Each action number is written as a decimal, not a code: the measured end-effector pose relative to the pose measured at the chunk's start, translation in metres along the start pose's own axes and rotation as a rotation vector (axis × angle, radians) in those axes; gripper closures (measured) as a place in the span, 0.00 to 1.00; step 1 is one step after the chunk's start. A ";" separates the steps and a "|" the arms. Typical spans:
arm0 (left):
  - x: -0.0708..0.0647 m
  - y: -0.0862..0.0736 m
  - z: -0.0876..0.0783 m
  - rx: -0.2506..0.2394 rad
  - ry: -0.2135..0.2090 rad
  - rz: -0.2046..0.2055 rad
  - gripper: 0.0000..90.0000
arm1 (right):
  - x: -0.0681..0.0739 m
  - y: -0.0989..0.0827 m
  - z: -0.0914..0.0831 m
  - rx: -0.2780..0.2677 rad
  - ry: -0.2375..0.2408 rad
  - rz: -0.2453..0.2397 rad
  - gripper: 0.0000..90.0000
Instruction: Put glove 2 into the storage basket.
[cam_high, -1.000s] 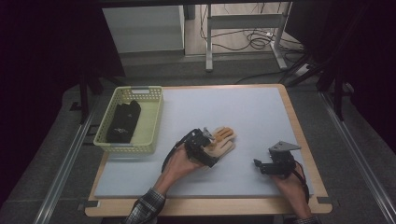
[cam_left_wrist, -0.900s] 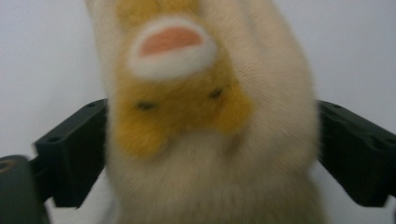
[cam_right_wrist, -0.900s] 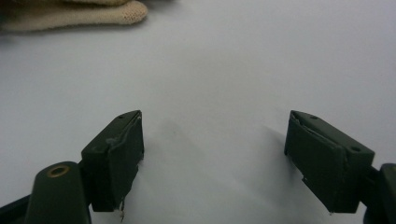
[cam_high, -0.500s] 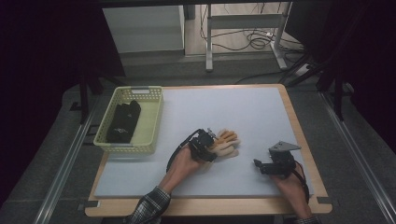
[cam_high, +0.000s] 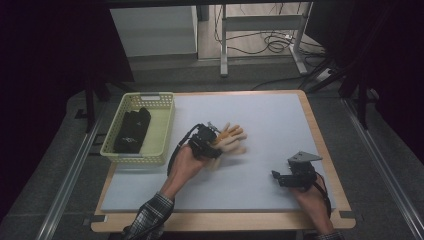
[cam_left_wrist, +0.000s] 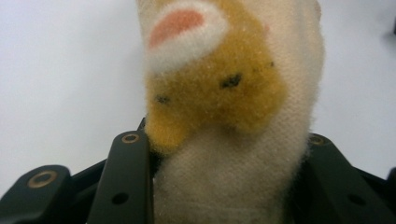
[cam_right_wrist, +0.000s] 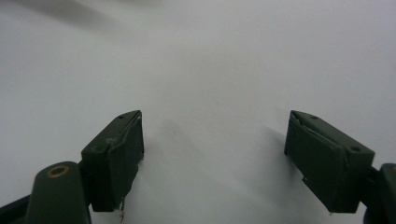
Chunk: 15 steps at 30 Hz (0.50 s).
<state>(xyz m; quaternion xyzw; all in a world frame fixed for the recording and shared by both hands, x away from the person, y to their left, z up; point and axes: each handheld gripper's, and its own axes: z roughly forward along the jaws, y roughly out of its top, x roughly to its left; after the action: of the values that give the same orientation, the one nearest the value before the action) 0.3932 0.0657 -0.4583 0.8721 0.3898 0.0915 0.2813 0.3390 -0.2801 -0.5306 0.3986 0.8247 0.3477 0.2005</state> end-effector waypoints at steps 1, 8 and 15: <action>0.005 0.001 -0.006 -0.005 0.016 -0.009 0.62 | 0.000 0.000 0.000 0.000 0.000 0.000 0.21; 0.043 0.003 -0.045 -0.031 0.088 -0.096 0.62 | 0.000 0.000 0.000 -0.003 -0.001 0.000 0.21; 0.084 -0.004 -0.077 -0.047 0.182 -0.194 0.62 | 0.000 0.000 0.000 -0.003 -0.001 0.000 0.21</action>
<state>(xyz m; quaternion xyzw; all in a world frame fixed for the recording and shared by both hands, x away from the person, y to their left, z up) 0.4187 0.1618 -0.4021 0.8115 0.4941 0.1515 0.2725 0.3391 -0.2800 -0.5309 0.3983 0.8241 0.3488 0.2014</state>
